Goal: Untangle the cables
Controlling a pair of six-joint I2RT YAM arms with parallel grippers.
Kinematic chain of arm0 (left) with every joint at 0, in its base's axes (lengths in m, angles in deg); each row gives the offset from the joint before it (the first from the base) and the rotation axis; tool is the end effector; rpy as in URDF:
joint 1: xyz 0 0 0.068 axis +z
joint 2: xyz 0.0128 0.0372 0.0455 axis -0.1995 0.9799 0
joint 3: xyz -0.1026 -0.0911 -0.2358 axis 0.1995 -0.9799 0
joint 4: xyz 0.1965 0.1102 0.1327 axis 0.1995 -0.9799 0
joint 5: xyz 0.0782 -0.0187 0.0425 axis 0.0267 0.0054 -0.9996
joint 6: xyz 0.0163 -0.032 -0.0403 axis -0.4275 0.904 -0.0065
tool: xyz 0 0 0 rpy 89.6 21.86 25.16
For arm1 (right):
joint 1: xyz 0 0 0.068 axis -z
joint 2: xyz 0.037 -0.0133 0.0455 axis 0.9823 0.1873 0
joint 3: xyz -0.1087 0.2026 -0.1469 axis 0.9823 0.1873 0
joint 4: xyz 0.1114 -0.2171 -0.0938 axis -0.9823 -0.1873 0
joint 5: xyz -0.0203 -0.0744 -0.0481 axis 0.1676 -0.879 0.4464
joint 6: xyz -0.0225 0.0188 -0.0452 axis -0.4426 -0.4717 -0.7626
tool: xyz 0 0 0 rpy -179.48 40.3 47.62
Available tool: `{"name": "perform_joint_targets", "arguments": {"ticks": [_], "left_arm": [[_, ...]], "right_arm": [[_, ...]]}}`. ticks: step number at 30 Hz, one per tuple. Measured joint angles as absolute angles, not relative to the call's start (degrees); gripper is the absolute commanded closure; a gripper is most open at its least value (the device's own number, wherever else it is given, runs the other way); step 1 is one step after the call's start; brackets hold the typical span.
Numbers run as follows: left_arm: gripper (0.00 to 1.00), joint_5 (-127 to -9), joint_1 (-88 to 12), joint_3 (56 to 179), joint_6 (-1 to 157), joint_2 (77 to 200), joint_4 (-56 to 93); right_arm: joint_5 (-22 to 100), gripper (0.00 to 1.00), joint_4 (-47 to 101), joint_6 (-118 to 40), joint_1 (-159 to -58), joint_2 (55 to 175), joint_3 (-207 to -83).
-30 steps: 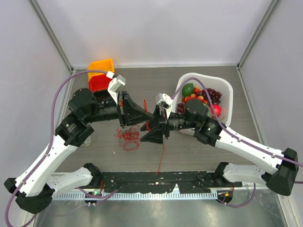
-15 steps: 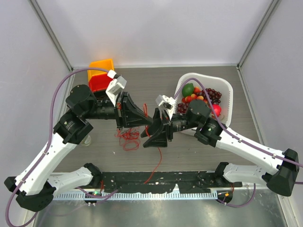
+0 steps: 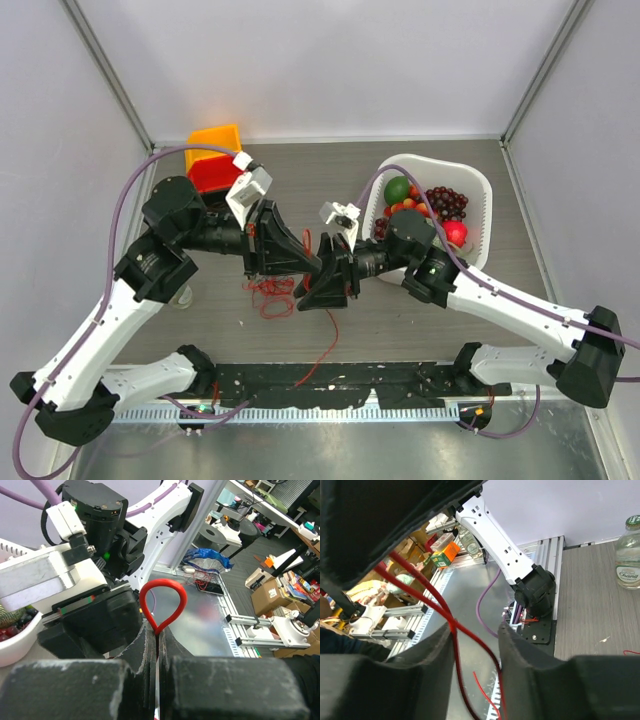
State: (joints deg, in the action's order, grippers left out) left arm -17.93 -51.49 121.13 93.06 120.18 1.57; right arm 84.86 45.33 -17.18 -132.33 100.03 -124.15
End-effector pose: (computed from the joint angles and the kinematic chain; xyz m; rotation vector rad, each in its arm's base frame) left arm 0.1189 -0.1393 0.4775 1.0966 1.4202 -1.6235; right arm 0.1334 0.2252 0.3751 -1.1988 1.3596 1.7507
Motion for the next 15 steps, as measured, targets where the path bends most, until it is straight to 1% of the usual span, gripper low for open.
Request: {"name": "perform_joint_targets", "arguments": {"ticks": [1, 2, 3, 6, 9, 11, 15], "left_arm": [[1.00, -17.80, -51.49, 121.13, 92.89, 120.29, 1.31], [1.00, -17.67, -51.49, 121.13, 92.58, 120.36, 0.91], [1.00, -17.69, -51.47, 121.15, 92.08, 120.42, 0.37], [1.00, -19.11, -51.32, 121.15, 90.68, 120.27, -1.49], [1.00, -24.55, -51.23, 120.43, 89.74, 118.54, -2.50], [1.00, -29.36, -51.14, 117.52, 89.76, 115.15, -1.43], [1.00, -38.56, -50.71, 107.80, 92.28, 105.91, 4.72]], "right_arm": [[84.97, 0.77, 45.46, -16.91, -132.33, 100.36, -124.15], [85.08, 0.95, 45.63, -16.72, -132.33, 100.75, -124.15], [85.24, 0.99, 45.72, -16.37, -132.33, 101.17, -124.15], [84.69, 0.99, 45.24, -16.11, -132.33, 101.69, -124.17], [80.54, 0.99, 43.66, -16.59, -132.22, 101.67, -124.28], [74.39, 0.99, 41.98, -16.59, -132.15, 101.41, -124.48], [61.02, 0.99, 39.47, -13.72, -131.98, 101.19, -125.94]]}}
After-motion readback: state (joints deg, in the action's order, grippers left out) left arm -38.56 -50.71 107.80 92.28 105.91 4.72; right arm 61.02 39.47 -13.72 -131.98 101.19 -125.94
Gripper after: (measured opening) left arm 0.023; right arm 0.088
